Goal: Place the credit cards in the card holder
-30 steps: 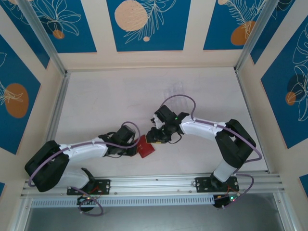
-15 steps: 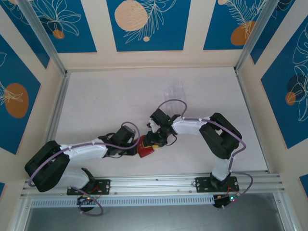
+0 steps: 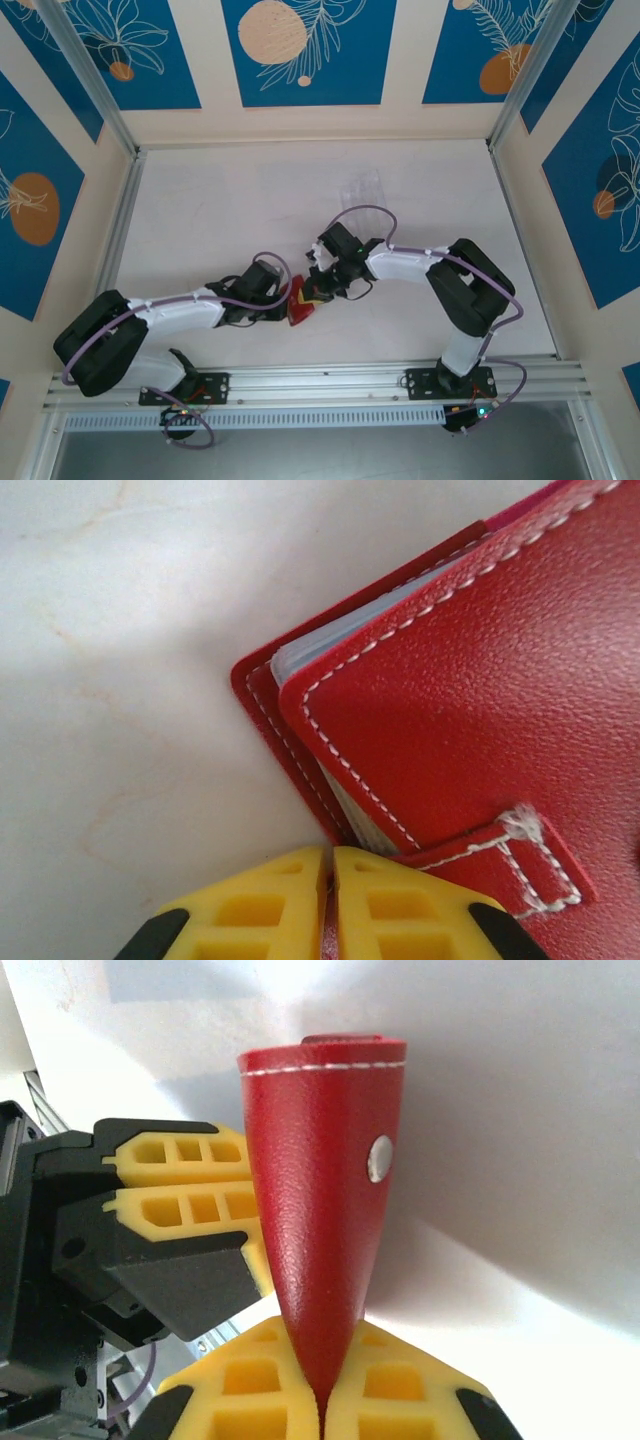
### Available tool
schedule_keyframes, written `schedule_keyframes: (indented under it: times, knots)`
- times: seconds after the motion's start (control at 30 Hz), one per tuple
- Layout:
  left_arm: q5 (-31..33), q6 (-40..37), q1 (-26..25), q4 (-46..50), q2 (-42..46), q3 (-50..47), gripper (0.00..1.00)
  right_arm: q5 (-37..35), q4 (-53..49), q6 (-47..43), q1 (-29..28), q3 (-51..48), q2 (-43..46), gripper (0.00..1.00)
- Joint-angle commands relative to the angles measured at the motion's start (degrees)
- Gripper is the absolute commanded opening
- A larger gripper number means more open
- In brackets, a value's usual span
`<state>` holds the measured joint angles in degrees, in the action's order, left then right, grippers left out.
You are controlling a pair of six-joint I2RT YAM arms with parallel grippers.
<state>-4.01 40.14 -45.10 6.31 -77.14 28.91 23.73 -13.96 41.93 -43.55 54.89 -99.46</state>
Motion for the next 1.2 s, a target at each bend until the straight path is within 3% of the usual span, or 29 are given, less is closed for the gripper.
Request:
schedule_keyframes:
  times: [0.0, 0.07, 0.2, 0.37, 0.47, 0.6, 0.97, 1.17]
  knots:
    - [1.5, 0.0, 0.3, 6.2, 1.8, -1.0, 0.12, -2.6, -2.1, -0.6, 1.3, 0.0, 5.7, 0.0]
    - [2.8, -0.7, 0.8, 9.8, 5.1, 0.4, 0.16, -7.8, -7.2, -1.6, 1.9, 0.1, 9.0, 0.0]
    - [4.6, -2.5, 2.2, 16.2, 11.3, 3.2, 0.24, -25.7, -22.6, -3.7, 1.8, 3.5, 16.1, 0.0]
    - [4.7, -3.0, 4.0, 19.7, 14.7, 3.8, 0.26, -47.0, -38.9, -4.0, 1.6, 8.0, 20.7, 0.0]
    - [4.6, -2.4, 4.3, 20.1, 15.3, 3.6, 0.26, -59.2, -46.9, -2.7, 0.1, 11.0, 19.7, 0.0]
    - [4.8, -1.3, 4.5, 20.7, 15.4, 3.6, 0.26, -69.6, -54.0, 0.2, -4.6, 15.0, 15.0, 0.0]
    - [8.4, 1.5, 7.5, 28.2, 21.2, 4.3, 0.28, -75.6, -64.0, 10.6, -19.0, 29.1, -11.9, 0.0]
    - [8.8, 2.3, 11.6, 33.1, 27.4, 4.4, 0.29, -68.7, -57.3, 7.3, -22.3, 32.8, -17.6, 0.25]
